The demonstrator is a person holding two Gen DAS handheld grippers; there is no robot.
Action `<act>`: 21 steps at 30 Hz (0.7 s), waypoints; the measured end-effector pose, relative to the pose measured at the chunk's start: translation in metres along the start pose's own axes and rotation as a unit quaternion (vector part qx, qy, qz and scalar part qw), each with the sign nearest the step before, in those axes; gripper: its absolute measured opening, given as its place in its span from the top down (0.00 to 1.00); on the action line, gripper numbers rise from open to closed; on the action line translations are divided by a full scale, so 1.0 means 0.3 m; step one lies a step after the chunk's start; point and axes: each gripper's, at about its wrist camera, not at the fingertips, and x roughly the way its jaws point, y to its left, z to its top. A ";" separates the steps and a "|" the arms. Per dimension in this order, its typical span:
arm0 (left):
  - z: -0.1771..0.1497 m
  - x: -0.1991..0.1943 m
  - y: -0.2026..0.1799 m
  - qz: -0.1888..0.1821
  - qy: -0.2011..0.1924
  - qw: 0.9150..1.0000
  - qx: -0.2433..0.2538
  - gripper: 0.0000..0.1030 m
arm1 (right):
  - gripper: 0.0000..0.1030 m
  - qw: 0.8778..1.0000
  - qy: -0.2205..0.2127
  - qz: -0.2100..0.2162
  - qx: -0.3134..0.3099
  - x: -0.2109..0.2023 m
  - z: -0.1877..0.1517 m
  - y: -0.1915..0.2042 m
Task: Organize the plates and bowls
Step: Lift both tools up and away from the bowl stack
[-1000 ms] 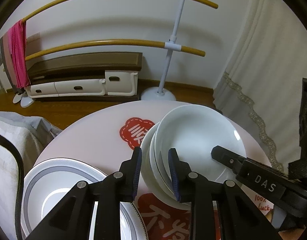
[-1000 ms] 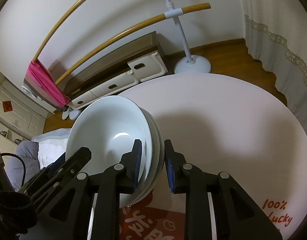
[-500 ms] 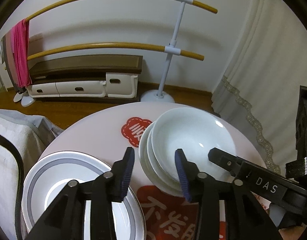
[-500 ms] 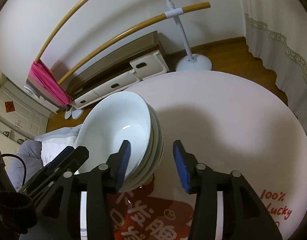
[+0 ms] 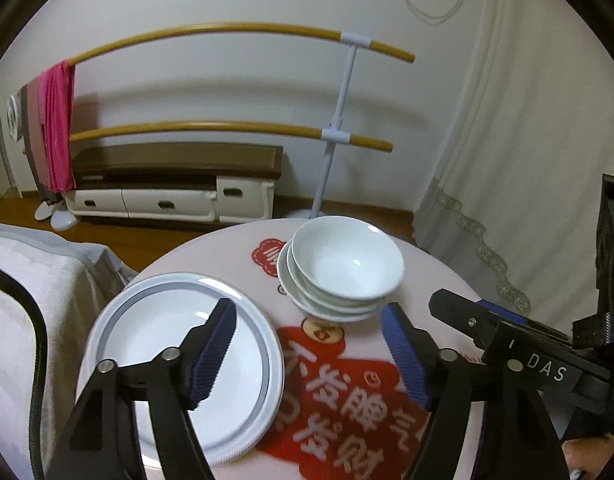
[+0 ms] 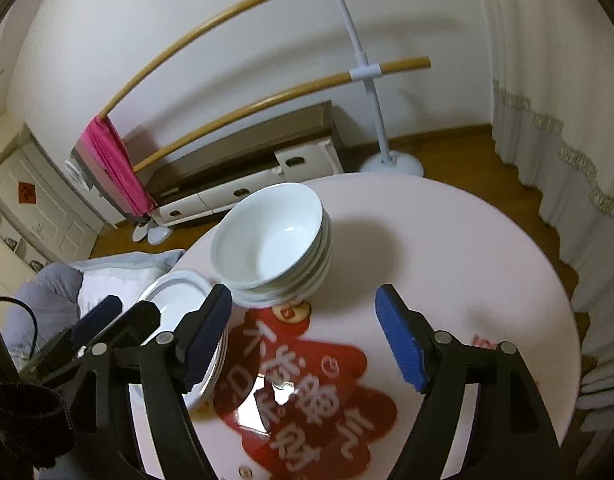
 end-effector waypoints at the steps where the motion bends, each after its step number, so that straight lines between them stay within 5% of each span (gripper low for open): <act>1: -0.028 -0.036 -0.002 -0.001 -0.006 1.000 0.003 0.25 | 0.24 1.000 -0.007 -0.001 -0.008 -0.034 -0.023 0.011; 12: -0.305 -0.394 -0.022 -0.010 -0.058 0.998 0.021 0.20 | 0.19 0.995 -0.063 0.035 -0.072 -0.377 -0.240 0.072; 21: -0.483 -0.699 -0.090 -0.027 -0.113 0.991 0.061 0.06 | 0.10 0.980 -0.109 -0.023 -0.164 -0.723 -0.325 0.081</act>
